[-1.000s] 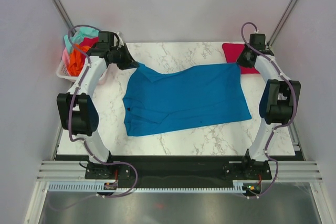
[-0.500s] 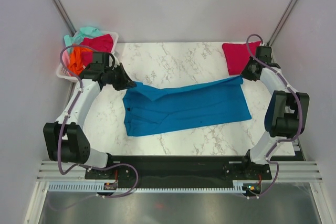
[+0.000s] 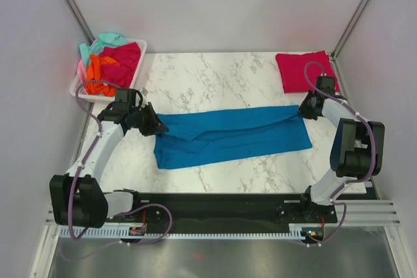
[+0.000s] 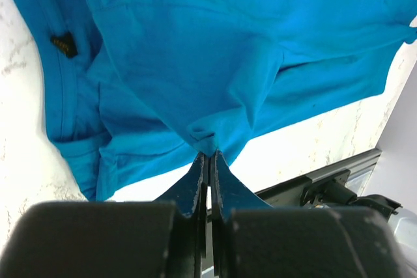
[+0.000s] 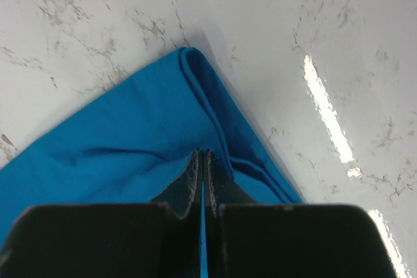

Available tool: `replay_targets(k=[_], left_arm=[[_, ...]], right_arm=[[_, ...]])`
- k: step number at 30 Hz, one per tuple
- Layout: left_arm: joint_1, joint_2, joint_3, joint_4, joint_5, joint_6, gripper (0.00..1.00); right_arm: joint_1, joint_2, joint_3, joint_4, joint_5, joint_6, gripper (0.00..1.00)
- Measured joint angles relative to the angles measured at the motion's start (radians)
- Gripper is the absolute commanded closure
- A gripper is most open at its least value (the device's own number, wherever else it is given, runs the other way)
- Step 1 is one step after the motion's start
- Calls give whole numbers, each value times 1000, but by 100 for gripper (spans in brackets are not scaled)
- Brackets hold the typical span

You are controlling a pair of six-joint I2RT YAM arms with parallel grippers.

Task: Fold and stack the t-shirts
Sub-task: Fold the tshirt

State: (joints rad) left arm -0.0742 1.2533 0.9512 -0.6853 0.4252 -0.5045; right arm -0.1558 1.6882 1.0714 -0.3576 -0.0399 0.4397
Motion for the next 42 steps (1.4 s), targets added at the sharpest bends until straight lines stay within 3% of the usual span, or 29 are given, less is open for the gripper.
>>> replay_targets(k=[2,3,4,6,7,14,21,26,33,39,42], left_arm=[[0,-29,-32,7,2,0,82],[0,-45,-54,6,6,-4,78],[0,-63,-78,6,12,-6,70],[0,-103,-134,5,32,-14,64],[0,-124,-163,6,42,-18,60],[0,-273,-248,-21,45,-34,58],[-13,-227,-247,24,-25,-67,58],[-70,-28,-241,124,-110,-118,59],[-95,332,-131,217,-172,-175,67],[-98,512,77,242,-225,-172,70],[-99,677,319,157,-291,-146,67]], right_arm=[[-3,-5,-24,2,3,2,91],[-7,-10,-40,8,4,6,67],[-14,-15,-56,8,6,16,56],[-33,-28,-86,9,15,21,31],[-48,-39,-104,6,20,29,27],[-94,-154,-135,-4,35,41,24],[-11,-299,-135,-1,9,47,23],[80,-358,-157,-3,-18,53,23],[93,-467,-229,-40,-34,50,23],[93,-590,-284,-63,-43,40,22],[93,-599,-298,-71,-46,27,22]])
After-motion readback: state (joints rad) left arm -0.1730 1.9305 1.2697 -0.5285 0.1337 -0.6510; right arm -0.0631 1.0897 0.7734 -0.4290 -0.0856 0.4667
